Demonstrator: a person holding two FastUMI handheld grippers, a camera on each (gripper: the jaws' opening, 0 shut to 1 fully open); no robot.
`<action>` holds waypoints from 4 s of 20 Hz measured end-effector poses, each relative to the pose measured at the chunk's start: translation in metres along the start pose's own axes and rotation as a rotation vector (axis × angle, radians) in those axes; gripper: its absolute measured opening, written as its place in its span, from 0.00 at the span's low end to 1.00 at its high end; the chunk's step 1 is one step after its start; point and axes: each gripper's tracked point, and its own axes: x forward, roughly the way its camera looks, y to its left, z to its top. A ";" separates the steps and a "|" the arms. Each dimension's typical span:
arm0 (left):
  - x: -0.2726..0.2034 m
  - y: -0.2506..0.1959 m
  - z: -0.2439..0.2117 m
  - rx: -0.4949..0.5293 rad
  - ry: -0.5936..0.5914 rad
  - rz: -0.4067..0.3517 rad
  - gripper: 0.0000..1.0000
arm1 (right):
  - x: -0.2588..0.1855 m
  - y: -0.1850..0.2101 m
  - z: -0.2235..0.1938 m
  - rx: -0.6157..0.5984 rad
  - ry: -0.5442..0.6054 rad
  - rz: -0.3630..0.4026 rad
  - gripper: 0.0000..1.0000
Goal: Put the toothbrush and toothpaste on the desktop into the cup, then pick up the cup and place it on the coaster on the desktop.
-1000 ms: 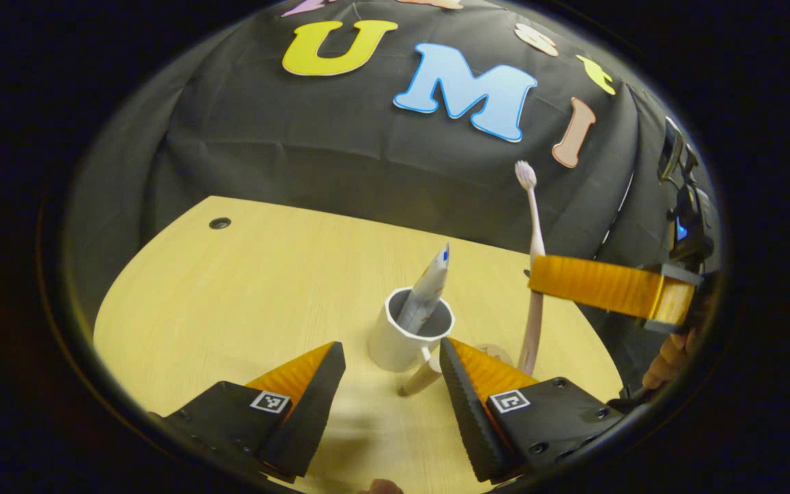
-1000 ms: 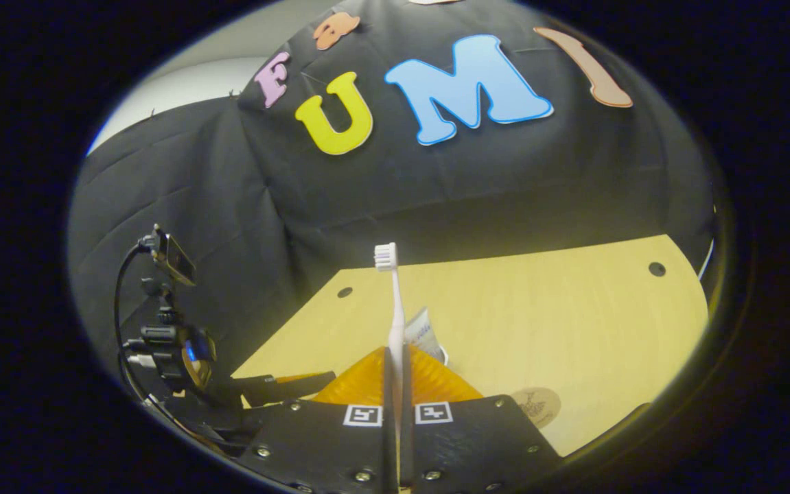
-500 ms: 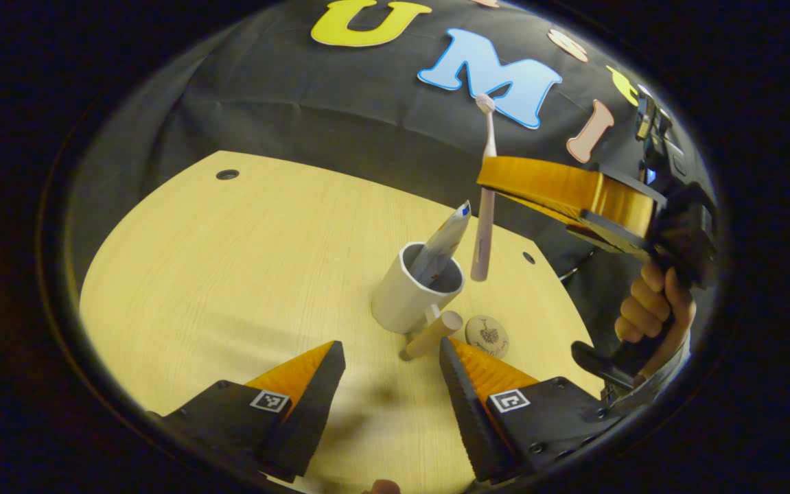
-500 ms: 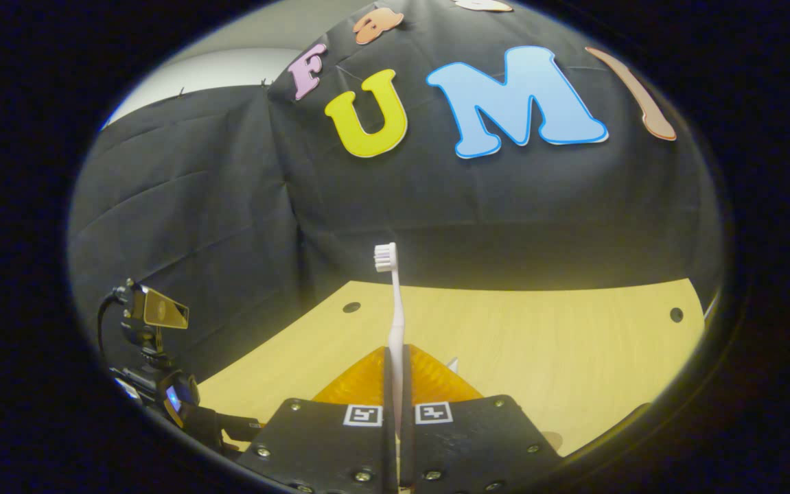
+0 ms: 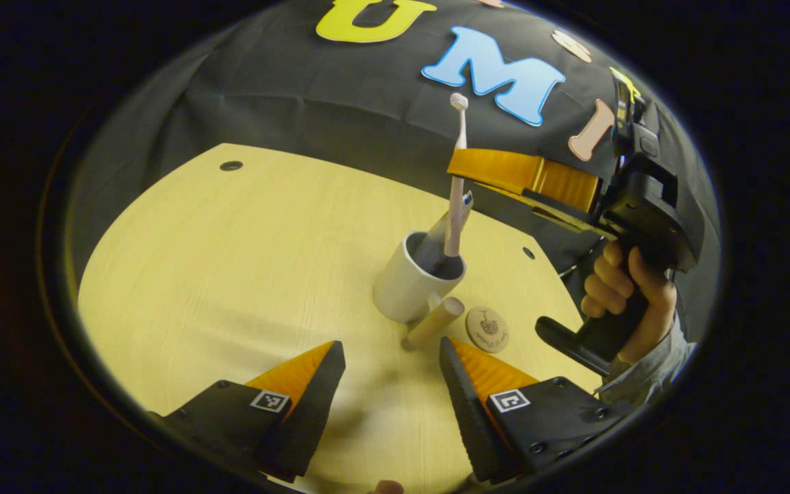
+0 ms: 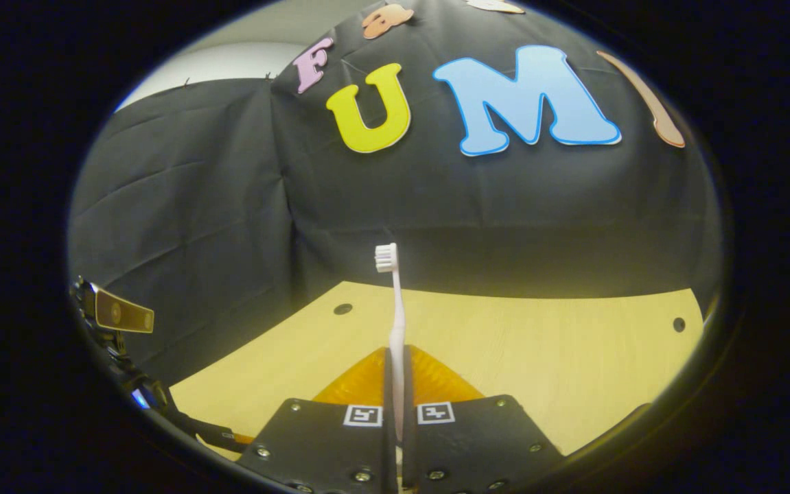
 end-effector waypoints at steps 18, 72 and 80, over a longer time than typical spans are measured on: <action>0.033 -0.050 0.039 0.024 -0.008 -0.010 0.90 | -0.032 -0.005 0.009 -0.006 0.025 -0.020 0.84; 0.142 -0.054 0.023 0.217 0.353 0.248 0.35 | -0.233 -0.131 -0.023 0.179 0.037 -0.384 0.84; 0.139 -0.056 0.025 0.230 0.317 0.241 0.31 | -0.238 -0.133 -0.023 0.188 0.036 -0.400 0.84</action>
